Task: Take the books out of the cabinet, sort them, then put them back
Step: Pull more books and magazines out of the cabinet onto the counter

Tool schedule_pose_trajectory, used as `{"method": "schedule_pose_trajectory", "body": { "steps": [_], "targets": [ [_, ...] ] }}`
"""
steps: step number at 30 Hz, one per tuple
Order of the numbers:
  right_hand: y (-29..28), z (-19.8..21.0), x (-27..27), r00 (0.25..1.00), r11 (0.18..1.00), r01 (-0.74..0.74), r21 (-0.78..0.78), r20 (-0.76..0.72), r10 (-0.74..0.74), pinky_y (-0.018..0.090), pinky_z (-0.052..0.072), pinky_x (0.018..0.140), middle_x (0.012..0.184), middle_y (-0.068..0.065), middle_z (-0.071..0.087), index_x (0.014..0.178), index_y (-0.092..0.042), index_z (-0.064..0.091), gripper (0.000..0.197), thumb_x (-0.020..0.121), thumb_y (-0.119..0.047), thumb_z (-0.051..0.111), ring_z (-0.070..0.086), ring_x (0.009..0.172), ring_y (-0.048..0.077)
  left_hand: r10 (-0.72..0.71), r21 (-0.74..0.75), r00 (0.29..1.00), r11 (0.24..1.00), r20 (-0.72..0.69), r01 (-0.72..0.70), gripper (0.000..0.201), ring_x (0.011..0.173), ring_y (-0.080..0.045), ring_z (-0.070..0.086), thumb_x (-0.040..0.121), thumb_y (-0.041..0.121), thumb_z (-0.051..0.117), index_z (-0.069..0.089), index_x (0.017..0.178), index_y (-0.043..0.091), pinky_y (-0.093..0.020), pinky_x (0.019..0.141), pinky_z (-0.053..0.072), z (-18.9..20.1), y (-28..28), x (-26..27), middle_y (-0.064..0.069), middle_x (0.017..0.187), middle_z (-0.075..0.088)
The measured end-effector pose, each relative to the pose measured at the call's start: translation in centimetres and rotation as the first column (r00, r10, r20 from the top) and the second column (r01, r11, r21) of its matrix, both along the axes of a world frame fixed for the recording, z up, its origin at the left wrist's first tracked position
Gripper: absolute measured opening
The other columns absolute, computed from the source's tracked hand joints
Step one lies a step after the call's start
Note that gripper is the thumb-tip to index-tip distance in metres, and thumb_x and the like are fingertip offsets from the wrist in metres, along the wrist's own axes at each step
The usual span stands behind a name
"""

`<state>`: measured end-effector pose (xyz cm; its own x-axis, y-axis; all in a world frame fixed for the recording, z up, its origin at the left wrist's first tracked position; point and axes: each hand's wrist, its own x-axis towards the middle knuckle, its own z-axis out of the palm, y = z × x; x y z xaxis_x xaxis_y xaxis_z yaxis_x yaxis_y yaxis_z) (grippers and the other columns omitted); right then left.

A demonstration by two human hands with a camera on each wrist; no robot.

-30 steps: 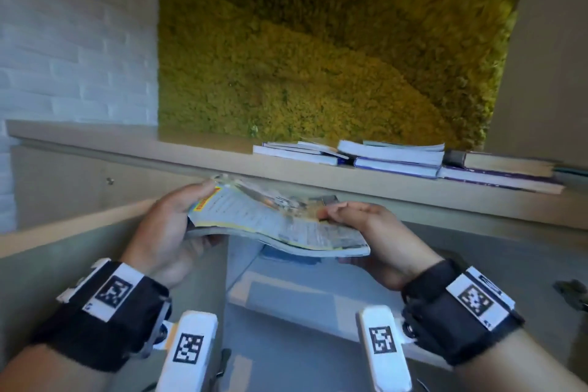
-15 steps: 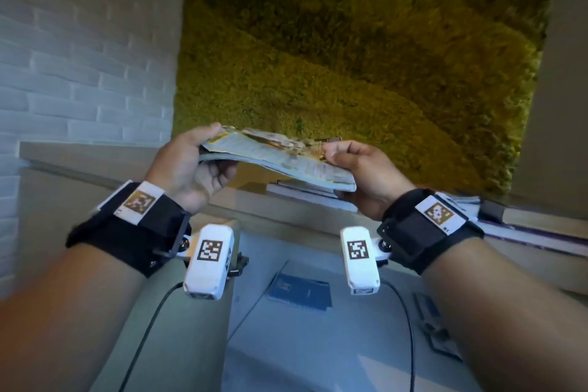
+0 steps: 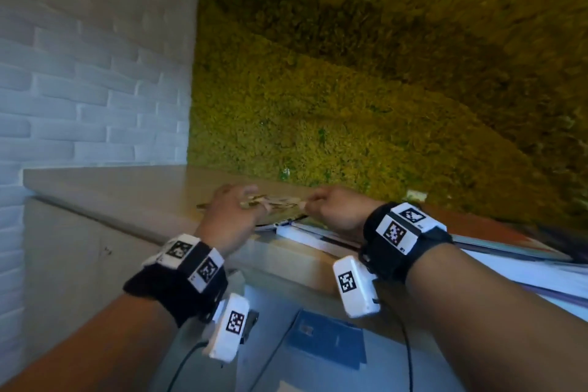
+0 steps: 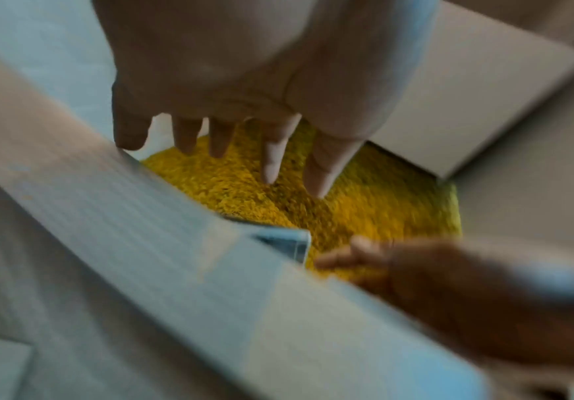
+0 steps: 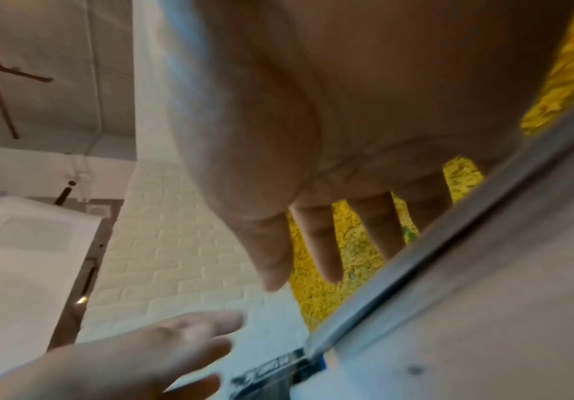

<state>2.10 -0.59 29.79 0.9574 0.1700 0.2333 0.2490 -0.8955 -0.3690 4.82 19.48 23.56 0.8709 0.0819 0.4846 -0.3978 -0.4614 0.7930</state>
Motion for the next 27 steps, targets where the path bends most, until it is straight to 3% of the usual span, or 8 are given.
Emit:
{"method": "schedule_pose_trajectory", "body": {
  "steps": [3,6,11,14,18,21,23,27],
  "targets": [
    [1.7,-0.2,0.4,0.995,0.979,-0.093,-0.179,-0.063,0.083,0.032,0.047,0.088,0.124,0.003,0.068,0.124,-0.021,0.07,0.031,0.103,-0.037,0.054,0.061,0.11,0.022,0.039,0.543,0.997,0.84,-0.074,0.007,0.05,0.132,-0.022,0.047,0.091,0.061,0.043,0.05,0.137,0.042,-0.049,0.109,0.037,-1.5,-1.9,0.8,0.007,0.149,0.046],
    [2.3,-0.5,0.5,0.988,0.944,-0.14,-0.298,-0.103,0.114,0.033,0.047,0.085,0.126,0.011,0.069,0.123,-0.012,0.071,0.034,0.105,-0.032,0.052,0.062,0.113,0.027,0.143,0.69,0.989,0.719,-0.027,-0.085,0.048,0.133,-0.02,0.047,0.096,0.061,0.027,0.043,0.139,0.049,-0.048,0.105,0.037,-2.1,-1.6,1.1,0.013,0.15,0.047],
    [1.7,-1.3,-2.8,0.997,0.964,-0.077,-0.253,-0.003,0.079,0.034,0.051,0.095,0.127,0.013,0.068,0.122,-0.009,0.07,0.038,0.103,-0.039,0.056,0.063,0.114,0.03,0.211,0.722,0.977,0.677,-0.005,-0.143,0.047,0.131,-0.023,0.048,0.1,0.055,0.02,0.053,0.131,0.041,-0.05,0.102,0.036,-1.8,-0.9,0.4,0.003,0.146,0.05],
    [0.9,-3.5,-6.4,0.988,0.983,-0.062,-0.17,0.131,0.085,0.038,0.051,0.099,0.129,0.009,0.068,0.12,-0.016,0.072,0.034,0.099,-0.04,0.06,0.063,0.117,0.028,0.194,0.699,0.981,0.702,-0.005,-0.136,0.055,0.143,-0.025,0.035,0.099,0.058,0.017,0.046,0.141,0.037,-0.058,0.112,0.026,-2.8,-0.9,0.4,-0.002,0.156,0.039],
    [-1.8,-9.3,-12.3,0.939,0.986,-0.165,-0.008,0.303,0.16,0.031,0.048,0.085,0.114,0.001,0.07,0.109,-0.025,0.073,0.022,0.098,-0.04,0.063,0.062,0.105,0.018,0.092,0.376,0.898,0.886,0.43,-0.271,0.053,0.135,-0.036,0.041,0.087,0.048,0.047,0.06,0.133,0.025,-0.05,0.112,0.035,-9.3,-3.0,-2.2,-0.02,0.145,0.044],
    [-4.8,-15.9,-15.6,0.924,0.973,-0.219,0.08,0.339,0.18,0.028,0.043,0.096,0.115,0.0,0.069,0.106,-0.025,0.074,0.015,0.098,-0.034,0.066,0.059,0.111,0.013,-0.024,0.242,0.77,0.955,0.638,-0.171,0.043,0.125,-0.035,0.047,0.081,0.032,0.067,0.065,0.121,0.015,-0.041,0.107,0.039,-17.0,-7.0,-6.3,-0.02,0.13,0.046],
    [-7.4,-20.8,-16.2,0.958,0.981,-0.152,0.121,0.262,0.116,0.024,0.039,0.099,0.117,-0.001,0.068,0.109,-0.023,0.076,0.016,0.097,-0.03,0.067,0.057,0.114,0.011,-0.148,0.307,0.835,0.951,0.531,-0.027,0.038,0.121,-0.032,0.049,0.081,0.035,0.064,0.068,0.115,0.018,-0.043,0.104,0.041,-21.9,-9.9,-7.3,-0.013,0.125,0.048],
    [-12.8,-29.1,-14.6,0.993,0.987,0.102,0.124,-0.074,-0.093,0.021,0.037,0.102,0.136,0.004,0.062,0.131,-0.025,0.068,0.033,0.1,-0.034,0.064,0.057,0.126,0.018,-0.291,0.482,0.956,0.834,-0.033,0.271,0.06,0.125,-0.027,0.049,0.074,0.06,0.047,0.064,0.122,0.028,-0.042,0.107,0.041,-30.0,-14.2,-4.4,-0.003,0.128,0.05]
  ]
}}
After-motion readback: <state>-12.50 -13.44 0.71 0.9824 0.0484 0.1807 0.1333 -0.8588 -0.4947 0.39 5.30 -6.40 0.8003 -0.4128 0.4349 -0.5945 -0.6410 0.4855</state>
